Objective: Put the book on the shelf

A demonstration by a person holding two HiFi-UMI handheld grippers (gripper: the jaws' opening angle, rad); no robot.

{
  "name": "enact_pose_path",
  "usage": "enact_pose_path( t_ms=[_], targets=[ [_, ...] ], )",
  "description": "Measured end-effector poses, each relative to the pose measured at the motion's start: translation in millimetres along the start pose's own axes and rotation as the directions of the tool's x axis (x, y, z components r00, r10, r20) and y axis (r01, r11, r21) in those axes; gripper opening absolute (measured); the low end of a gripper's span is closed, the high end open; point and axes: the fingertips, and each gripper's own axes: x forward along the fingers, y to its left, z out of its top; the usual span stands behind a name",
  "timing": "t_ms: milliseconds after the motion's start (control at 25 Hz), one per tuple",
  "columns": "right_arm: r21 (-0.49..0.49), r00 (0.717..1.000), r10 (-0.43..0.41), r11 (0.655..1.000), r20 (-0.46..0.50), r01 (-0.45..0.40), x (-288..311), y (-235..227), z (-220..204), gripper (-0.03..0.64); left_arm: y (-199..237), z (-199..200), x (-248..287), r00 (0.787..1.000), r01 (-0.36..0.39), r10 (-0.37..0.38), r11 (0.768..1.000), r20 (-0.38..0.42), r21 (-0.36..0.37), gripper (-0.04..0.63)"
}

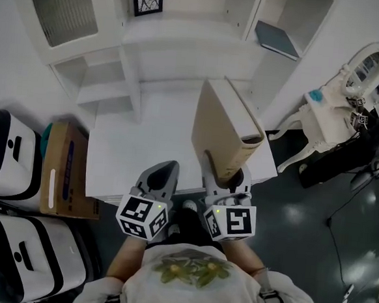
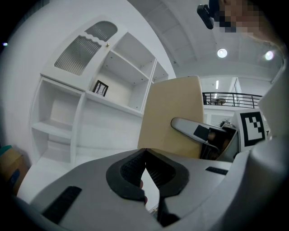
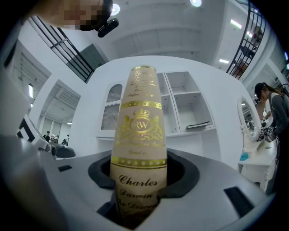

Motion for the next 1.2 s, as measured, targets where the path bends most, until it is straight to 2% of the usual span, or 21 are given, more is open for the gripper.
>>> enact_pose_path(
  t_ms=[200,440,760,960,1200],
  targets=[
    [0.001,1.000,0.004,1.000,-0.002,-0.004,22.1,-7.4,-5.1,0.230,12.2,1.7,17.6,1.000,0.000,0.000,1.000,-0.010,-0.005,0.028],
    [0.003,1.000,0.015,1.000,0.025,-0.015,57.6,-18.1,-7.4,0.230,34.8,15.8,43.4,1.000,-0.021,0.021,1.000,0.000,0.022,0.028],
    [0.000,0.995,0.044,0.999,0.092,-0.044,111.8,-31.2,9.7,0.230,61.2,47.9,79.3,0.999,-0.040,0.038,0.997,0.034,0.059,0.028],
    [-0.032,0.991,0.052,0.998,0.124,-0.048,139.2,-34.4,16.0,0.230,78.9,57.4,95.9,0.998,-0.050,0.048,0.996,0.038,0.069,0.028],
    [-0.027,0.987,0.056,0.998,0.148,-0.052,165.7,-42.3,21.4,0.230,91.1,67.8,112.9,0.998,-0.056,0.053,0.996,0.045,0.076,0.028]
  ],
)
